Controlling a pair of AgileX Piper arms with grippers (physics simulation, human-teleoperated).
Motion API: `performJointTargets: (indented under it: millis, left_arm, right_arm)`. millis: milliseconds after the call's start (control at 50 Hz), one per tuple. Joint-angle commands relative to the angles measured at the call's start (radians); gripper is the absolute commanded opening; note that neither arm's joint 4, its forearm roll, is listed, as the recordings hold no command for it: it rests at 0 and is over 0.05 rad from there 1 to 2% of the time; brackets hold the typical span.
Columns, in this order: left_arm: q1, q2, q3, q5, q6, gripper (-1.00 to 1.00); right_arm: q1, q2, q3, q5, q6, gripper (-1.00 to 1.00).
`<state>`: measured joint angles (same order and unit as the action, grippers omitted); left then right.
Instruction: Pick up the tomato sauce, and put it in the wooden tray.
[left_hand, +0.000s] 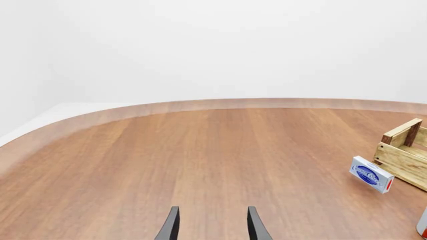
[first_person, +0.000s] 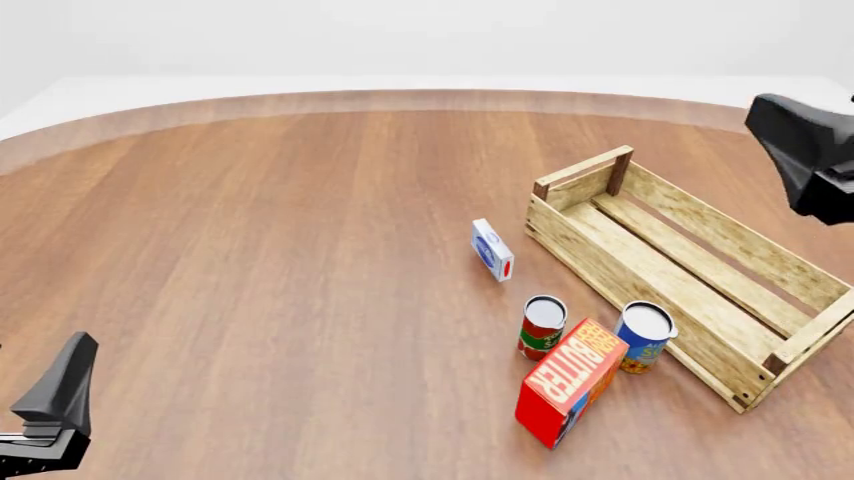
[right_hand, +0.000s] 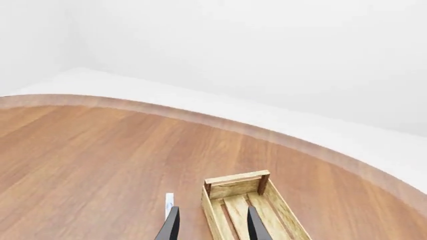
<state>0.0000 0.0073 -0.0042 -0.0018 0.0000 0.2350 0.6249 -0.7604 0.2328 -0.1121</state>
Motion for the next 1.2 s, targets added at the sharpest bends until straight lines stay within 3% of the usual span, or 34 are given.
performJointTargets:
  millis: [20,60,160,220,280,420,480,520,560,600,620,640,800,1020,1060,1200]
  left_arm:
    - [0.000,0.000,0.000,0.000,0.000,1.00]
    - [0.000,0.000,0.000,0.000,0.000,1.00]
    - [0.000,0.000,0.000,0.000,0.000,1.00]
    - [0.000,0.000,0.000,0.000,0.000,1.00]
    - [0.000,0.000,0.000,0.000,0.000,1.00]
    - [0.000,0.000,0.000,0.000,0.000,1.00]
    - [0.000,0.000,0.000,0.000,0.000,1.00]
    - [0.000,0.000,0.000,0.000,0.000,1.00]
    - [0.000,0.000,0.000,0.000,0.000,1.00]
    - [0.000,0.000,0.000,0.000,0.000,1.00]
    - [0.000,0.000,0.000,0.000,0.000,1.00]
    - [0.000,0.000,0.000,0.000,0.000,1.00]
    - [0.000,0.000,0.000,0.000,0.000,1.00]
    - [0.000,0.000,0.000,0.000,0.000,1.00]
    - [0.000,0.000,0.000,0.000,0.000,1.00]
    - [0.000,0.000,0.000,0.000,0.000,1.00]
  right_arm:
    - [0.079,0.302,-0.323,0.151,-0.107,1.00]
    - [0.095,0.370,-0.371,0.201,-0.121,1.00]
    - [0.090,0.502,-0.434,0.274,-0.232,1.00]
    - [0.114,0.562,-0.477,0.322,-0.218,1.00]
    - [0.130,0.631,-0.504,0.361,-0.250,1.00]
    - [0.102,0.760,-0.658,0.473,-0.251,1.00]
    - [0.115,0.784,-0.708,0.509,-0.262,1.00]
    - [0.097,0.839,-0.757,0.572,-0.302,1.00]
    - [0.096,0.853,-0.779,0.584,-0.298,1.00]
    - [0.098,0.861,-0.780,0.587,-0.306,1.00]
    - [0.104,0.849,-0.754,0.565,-0.337,1.00]
    - [0.123,0.865,-0.734,0.568,-0.309,1.00]
    - [0.154,0.914,-0.600,0.506,-0.298,1.00]
    - [0.180,0.962,-0.564,0.501,-0.261,1.00]
    - [0.219,0.986,-0.535,0.493,-0.233,1.00]
    - [0.222,1.018,-0.473,0.443,-0.245,1.00]
